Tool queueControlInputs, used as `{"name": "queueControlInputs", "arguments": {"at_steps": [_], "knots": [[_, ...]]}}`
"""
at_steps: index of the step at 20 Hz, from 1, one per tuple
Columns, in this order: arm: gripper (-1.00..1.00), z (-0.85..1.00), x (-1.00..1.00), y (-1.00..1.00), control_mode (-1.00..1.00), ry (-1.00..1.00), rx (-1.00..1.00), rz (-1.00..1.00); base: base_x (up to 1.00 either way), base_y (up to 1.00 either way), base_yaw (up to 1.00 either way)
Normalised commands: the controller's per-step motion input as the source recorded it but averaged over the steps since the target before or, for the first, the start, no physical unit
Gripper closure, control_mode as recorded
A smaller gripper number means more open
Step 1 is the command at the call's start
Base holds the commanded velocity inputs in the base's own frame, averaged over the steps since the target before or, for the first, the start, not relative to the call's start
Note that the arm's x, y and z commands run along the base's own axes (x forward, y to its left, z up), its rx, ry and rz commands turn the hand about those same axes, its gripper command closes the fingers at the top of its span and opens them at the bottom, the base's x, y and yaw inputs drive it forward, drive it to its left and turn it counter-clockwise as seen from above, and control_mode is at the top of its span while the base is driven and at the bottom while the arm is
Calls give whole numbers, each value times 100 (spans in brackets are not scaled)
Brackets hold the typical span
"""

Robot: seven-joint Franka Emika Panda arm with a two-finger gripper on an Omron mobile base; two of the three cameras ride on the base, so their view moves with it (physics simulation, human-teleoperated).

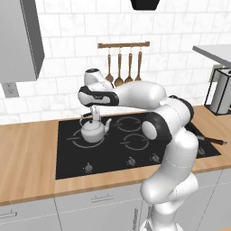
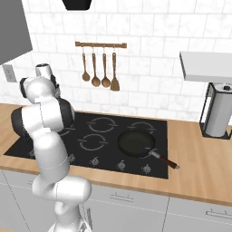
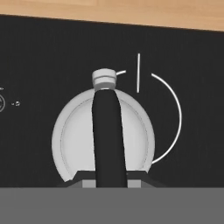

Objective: Pick the kettle from the counter and place it on a stove burner. Then turn the burner on.

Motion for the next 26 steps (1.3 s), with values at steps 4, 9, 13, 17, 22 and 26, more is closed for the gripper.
{"name": "queueControlInputs", "arguments": {"at_steps": [4,9,13,17,22,26], "knots": [[100,-8,0,5,-100,0,0,0,0,0,0],[100,-27,1,2,-100,0,0,0,0,0,0],[100,-28,8,1,-100,0,0,0,0,0,0],[100,-1,11,3,-100,0,0,0,0,0,0],[100,0,28,15,-100,0,0,0,0,0,0],[100,0,16,15,-100,0,0,0,0,0,0]]}}
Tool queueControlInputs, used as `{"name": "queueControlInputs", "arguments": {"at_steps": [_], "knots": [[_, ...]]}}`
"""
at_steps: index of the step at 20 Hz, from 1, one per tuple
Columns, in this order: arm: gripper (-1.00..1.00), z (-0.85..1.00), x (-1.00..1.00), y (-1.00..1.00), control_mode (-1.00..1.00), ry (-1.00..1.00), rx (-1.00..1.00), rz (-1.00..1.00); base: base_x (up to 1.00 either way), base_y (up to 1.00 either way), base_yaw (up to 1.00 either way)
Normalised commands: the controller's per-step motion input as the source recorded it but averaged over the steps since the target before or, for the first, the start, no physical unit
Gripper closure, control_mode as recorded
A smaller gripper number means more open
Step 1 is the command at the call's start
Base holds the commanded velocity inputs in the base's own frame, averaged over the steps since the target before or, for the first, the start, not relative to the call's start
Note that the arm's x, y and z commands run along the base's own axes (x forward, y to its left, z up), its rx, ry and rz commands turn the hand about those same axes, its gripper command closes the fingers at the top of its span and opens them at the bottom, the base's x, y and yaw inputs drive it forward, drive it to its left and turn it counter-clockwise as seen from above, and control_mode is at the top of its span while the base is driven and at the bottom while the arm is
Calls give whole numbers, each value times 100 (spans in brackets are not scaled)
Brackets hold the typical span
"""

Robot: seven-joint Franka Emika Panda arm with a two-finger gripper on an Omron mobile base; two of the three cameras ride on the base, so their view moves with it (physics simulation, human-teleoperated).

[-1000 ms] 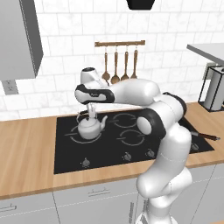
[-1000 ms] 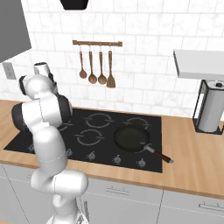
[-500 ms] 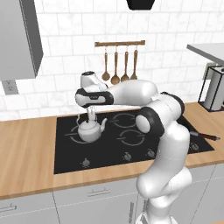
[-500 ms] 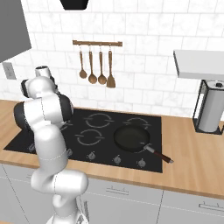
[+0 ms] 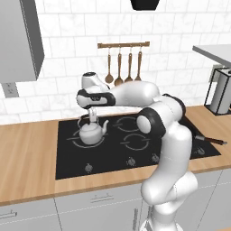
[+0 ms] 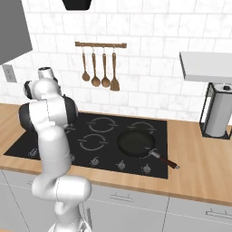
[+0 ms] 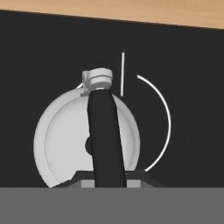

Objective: Pick the kettle from the counter and place it on a stove burner. Then turn the burner on.

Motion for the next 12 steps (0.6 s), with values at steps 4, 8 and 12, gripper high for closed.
{"name": "queueControlInputs", "arguments": {"at_steps": [4,8,12], "knots": [[100,2,0,11,-100,-1,0,0,0,0,0],[100,2,0,0,-100,-5,1,0,0,0,0],[100,0,0,0,-100,-8,3,0,0,0,0]]}}
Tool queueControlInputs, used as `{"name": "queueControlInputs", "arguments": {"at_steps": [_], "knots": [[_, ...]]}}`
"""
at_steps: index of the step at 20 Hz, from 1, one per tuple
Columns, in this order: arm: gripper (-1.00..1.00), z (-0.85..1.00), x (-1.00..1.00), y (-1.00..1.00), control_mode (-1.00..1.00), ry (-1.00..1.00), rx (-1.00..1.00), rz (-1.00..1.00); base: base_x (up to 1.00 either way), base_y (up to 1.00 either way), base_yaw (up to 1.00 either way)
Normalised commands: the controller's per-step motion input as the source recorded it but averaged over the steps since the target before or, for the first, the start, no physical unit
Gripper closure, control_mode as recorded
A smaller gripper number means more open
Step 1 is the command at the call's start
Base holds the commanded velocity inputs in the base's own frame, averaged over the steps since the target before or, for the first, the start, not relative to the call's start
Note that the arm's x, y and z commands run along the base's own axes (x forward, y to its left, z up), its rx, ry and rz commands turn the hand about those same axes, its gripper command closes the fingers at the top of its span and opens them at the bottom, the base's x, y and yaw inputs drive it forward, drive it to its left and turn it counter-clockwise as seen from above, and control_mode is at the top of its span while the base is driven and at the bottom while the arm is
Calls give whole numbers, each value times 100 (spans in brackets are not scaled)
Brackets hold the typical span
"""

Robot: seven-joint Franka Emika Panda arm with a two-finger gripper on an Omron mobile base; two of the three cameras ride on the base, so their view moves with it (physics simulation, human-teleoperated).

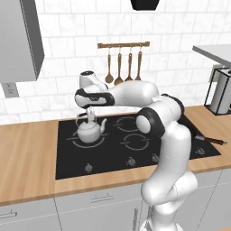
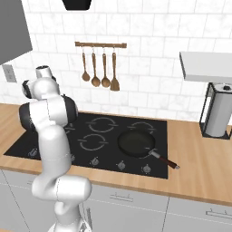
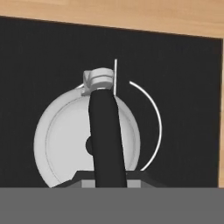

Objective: Pick the kettle from the counter and place it on a stove burner. Then turn the burner on.

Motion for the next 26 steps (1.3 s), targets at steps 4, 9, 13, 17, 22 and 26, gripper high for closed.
{"name": "queueControlInputs", "arguments": {"at_steps": [4,9,13,17,22,26], "knots": [[100,-15,-7,-2,-100,-15,7,0,0,0,0],[100,-11,-5,0,-100,-7,5,0,0,0,0],[100,0,0,0,-100,0,0,0,0,0,0],[-100,0,0,0,-100,0,0,0,0,0,0],[-100,0,0,0,-100,0,0,0,0,0,0],[-100,0,0,0,-100,0,0,0,0,0,0]]}}
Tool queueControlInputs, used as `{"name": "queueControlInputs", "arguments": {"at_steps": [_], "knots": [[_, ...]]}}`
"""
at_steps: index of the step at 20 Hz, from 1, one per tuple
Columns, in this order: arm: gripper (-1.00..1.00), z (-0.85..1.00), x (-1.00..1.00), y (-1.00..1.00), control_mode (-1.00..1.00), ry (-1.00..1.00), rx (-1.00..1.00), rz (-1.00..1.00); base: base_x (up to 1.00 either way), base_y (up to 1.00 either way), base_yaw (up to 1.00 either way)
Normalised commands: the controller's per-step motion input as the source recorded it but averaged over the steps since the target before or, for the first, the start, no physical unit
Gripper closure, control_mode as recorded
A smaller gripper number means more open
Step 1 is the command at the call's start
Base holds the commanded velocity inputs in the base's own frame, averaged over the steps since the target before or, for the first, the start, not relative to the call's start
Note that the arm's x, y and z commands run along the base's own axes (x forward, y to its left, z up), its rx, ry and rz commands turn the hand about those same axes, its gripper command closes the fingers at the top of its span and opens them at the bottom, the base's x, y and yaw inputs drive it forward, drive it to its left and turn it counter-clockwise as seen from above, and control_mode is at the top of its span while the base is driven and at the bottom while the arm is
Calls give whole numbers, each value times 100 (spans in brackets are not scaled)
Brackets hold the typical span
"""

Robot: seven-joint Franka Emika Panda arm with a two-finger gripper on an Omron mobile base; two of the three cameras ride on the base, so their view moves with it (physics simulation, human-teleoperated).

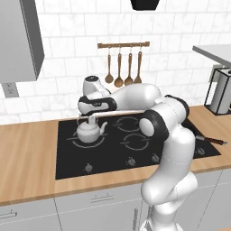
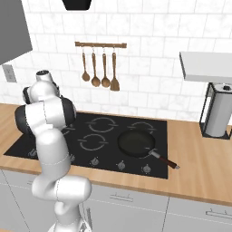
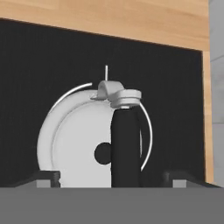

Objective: Pick the kettle from the counter and place it on a stove burner. Then turn the burner on.

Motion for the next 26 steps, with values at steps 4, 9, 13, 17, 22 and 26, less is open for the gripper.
{"name": "queueControlInputs", "arguments": {"at_steps": [4,9,13,17,22,26], "knots": [[-100,35,-1,0,-100,0,0,0,0,0,0],[-100,87,-27,-10,-100,0,0,3,0,0,0],[-100,44,-81,-37,-100,4,0,11,0,0,0],[-100,4,-100,-11,-100,5,-1,29,0,0,0],[-100,0,-87,-2,-100,0,-10,50,0,0,0],[-100,22,-57,0,-100,5,-16,61,0,0,0]]}}
